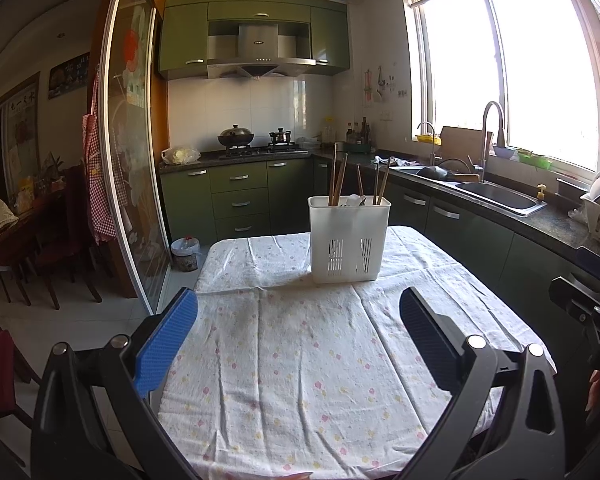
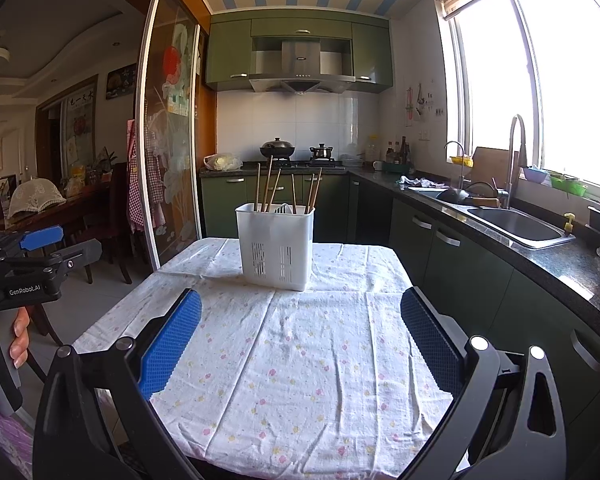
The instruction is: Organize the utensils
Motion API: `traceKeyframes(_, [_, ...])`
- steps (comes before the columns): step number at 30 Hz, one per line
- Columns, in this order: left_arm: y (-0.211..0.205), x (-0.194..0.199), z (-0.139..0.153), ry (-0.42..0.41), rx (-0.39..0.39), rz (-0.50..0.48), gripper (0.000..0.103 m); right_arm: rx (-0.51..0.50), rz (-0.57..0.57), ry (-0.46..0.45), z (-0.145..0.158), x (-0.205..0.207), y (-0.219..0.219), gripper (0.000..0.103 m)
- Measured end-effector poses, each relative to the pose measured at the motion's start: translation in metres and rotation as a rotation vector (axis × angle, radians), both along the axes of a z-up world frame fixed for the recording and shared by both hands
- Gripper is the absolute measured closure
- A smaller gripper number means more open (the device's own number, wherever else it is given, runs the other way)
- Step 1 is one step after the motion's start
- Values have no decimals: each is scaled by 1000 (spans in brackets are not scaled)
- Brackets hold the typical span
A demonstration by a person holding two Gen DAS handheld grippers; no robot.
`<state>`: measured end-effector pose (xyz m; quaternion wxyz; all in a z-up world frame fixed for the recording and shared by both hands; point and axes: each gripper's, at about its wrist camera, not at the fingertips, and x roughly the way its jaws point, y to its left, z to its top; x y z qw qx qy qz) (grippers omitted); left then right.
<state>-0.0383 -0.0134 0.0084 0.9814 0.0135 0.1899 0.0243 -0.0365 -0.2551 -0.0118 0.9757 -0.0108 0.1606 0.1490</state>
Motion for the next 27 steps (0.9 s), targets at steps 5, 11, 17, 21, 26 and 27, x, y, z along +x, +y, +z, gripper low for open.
traceKeyframes(5, [0,0,0,-1,-1,-1,7,1,-3,1,0,1,0,5])
traceKeyframes(11, [1,1,-1,0,-3,-5,7,1,-4,0,0,1,0,5])
traceKeyframes(17, [2,3,0,17,-28,-36,7,0,-5,1,0,1,-1,5])
traceKeyframes(21, [2,6,-1,26,-33,-39,7,-1,-5,2,-1,1,-1,5])
traceKeyframes(26, [2,4,-1,2,-17,-38,7,0,-5,2,-1,2,-1,5])
traceKeyframes(27, [2,2,-1,-4,-9,-31,7,-1,-5,3,0,2,-1,5])
